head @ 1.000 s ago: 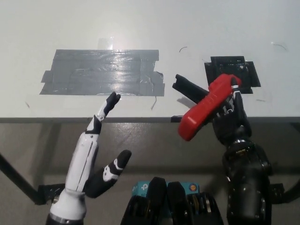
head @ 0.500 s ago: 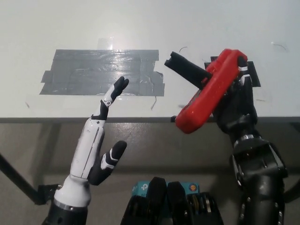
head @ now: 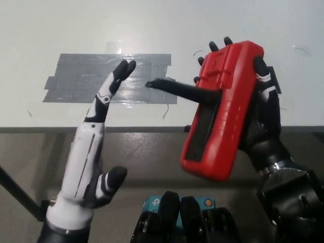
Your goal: The robot first picks the multimeter with right hand and then unfolds the black stand on the back of it using left hand
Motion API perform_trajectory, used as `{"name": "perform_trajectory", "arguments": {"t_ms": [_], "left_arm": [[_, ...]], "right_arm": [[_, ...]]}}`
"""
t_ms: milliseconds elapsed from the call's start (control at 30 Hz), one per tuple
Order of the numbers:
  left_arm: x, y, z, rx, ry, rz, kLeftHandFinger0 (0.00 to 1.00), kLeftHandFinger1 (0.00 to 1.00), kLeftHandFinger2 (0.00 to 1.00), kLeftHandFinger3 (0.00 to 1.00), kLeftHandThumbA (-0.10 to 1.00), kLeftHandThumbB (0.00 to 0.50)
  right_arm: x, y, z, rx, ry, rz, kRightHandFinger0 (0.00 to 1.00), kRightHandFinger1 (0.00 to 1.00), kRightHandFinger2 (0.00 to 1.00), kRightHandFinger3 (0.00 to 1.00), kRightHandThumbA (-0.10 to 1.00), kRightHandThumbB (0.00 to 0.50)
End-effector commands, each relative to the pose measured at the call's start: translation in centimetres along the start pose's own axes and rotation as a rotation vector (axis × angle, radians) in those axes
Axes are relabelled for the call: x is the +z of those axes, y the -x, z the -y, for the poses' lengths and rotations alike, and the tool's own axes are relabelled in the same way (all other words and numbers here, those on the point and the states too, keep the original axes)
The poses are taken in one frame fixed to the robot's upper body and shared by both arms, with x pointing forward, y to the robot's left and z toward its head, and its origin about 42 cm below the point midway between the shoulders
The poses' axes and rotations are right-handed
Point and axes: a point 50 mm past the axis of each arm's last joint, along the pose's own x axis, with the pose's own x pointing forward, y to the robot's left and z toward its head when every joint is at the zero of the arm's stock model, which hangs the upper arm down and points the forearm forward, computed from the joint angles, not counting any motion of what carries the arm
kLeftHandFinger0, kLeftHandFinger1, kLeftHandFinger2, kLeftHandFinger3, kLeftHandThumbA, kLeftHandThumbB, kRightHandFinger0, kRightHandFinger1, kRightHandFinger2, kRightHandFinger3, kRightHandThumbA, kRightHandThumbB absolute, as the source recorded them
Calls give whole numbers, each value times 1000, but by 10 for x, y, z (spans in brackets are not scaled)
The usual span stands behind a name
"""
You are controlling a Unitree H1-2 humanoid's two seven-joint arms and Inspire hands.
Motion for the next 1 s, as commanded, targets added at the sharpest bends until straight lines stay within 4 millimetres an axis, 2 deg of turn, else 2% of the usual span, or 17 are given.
{"name": "perform_trajectory", "arguments": {"t_ms": [0,133,200,267,367,433,467,600,700,800,867,933,967], "left_arm": [[27,-8,-8,57,-54,144,1000,1000,1000,1000,1000,311],[35,-13,-10,108,-100,199,1000,1000,1000,1000,1000,306],[41,-14,-9,117,-83,200,1000,1000,1000,1000,1000,350],[44,-16,-8,118,-90,202,1000,1000,1000,1000,1000,380],[47,-15,-6,110,-116,210,1000,1000,1000,1000,1000,389],[47,-14,-5,109,-127,210,1000,1000,1000,1000,1000,391],[47,-14,-5,111,-154,229,1000,1000,1000,1000,1000,375],[48,-16,-4,116,-123,235,1000,1000,1000,1000,1000,401],[48,-18,-3,105,-126,253,1000,1000,1000,1000,1000,388],[48,-21,-3,94,-129,254,1000,1000,1000,1000,1000,404],[48,-22,-3,86,-129,264,1000,1000,1000,1000,1000,389],[47,-23,-3,78,-139,271,1000,1000,922,1000,1000,386],[47,-24,-3,75,-147,271,1000,1000,927,1000,1000,378]], "right_arm": [[0,5,-30,185,-25,-5,0,330,800,804,-100,110],[-3,10,-33,180,-21,-1,0,331,860,872,-100,98],[-5,13,-35,172,-30,3,0,330,871,860,-100,112],[-6,15,-38,162,-32,13,0,309,865,768,-100,124],[-7,18,-41,160,-28,19,0,314,879,765,-100,118],[-7,18,-42,157,-35,24,0,324,898,769,-100,121],[-6,19,-43,154,-37,28,0,324,898,771,-100,120],[-4,22,-46,162,-27,36,0,338,929,801,-100,103],[-3,22,-47,167,-20,39,0,341,926,801,-100,105],[-2,21,-49,173,-17,40,0,317,877,758,-100,116],[-2,22,-50,173,-21,40,0,324,886,773,-100,119],[-2,23,-51,171,-21,44,0,327,891,779,-100,119],[-2,24,-52,172,-18,45,0,331,895,788,-100,114]]}}
